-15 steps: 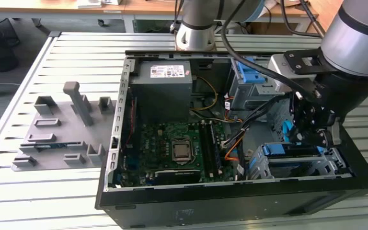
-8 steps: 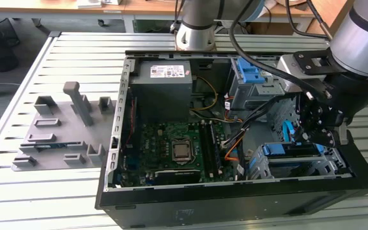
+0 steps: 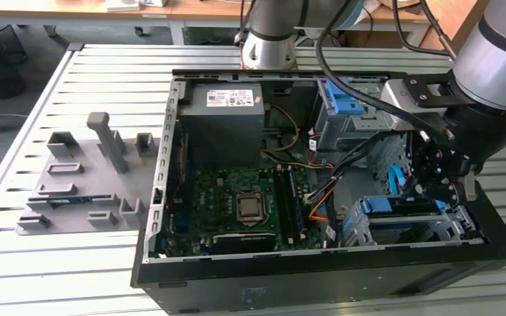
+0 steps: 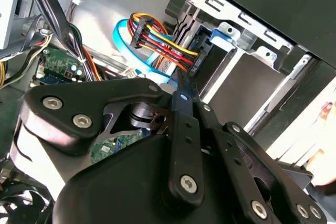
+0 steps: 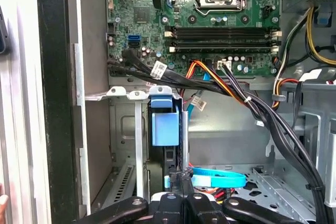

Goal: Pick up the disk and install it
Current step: 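Insert the second disk wire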

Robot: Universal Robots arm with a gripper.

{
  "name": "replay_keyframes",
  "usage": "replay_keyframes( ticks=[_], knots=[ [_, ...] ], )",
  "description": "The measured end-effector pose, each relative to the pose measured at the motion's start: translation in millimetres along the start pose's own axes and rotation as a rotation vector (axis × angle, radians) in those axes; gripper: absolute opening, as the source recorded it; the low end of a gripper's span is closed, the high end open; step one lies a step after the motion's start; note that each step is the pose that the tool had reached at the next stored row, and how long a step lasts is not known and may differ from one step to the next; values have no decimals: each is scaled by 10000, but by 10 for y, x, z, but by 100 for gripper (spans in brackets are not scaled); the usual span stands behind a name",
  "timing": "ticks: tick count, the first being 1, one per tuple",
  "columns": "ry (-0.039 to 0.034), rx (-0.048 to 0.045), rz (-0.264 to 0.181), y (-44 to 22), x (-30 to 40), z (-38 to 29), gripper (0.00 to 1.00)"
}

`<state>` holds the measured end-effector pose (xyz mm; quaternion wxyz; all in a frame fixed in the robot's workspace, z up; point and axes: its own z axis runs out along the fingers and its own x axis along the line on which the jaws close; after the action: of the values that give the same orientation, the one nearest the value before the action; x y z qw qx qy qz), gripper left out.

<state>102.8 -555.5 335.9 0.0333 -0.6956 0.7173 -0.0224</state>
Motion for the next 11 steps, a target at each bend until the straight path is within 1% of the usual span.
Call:
replay_keyframes(
  ticks=[9, 10, 11],
  knots=[
    [-48, -4, 5, -15, 0, 28, 11],
    [-61, -6, 5, -16, 0, 28, 11],
    [-93, -7, 8, -15, 0, 29, 11]
  ],
)
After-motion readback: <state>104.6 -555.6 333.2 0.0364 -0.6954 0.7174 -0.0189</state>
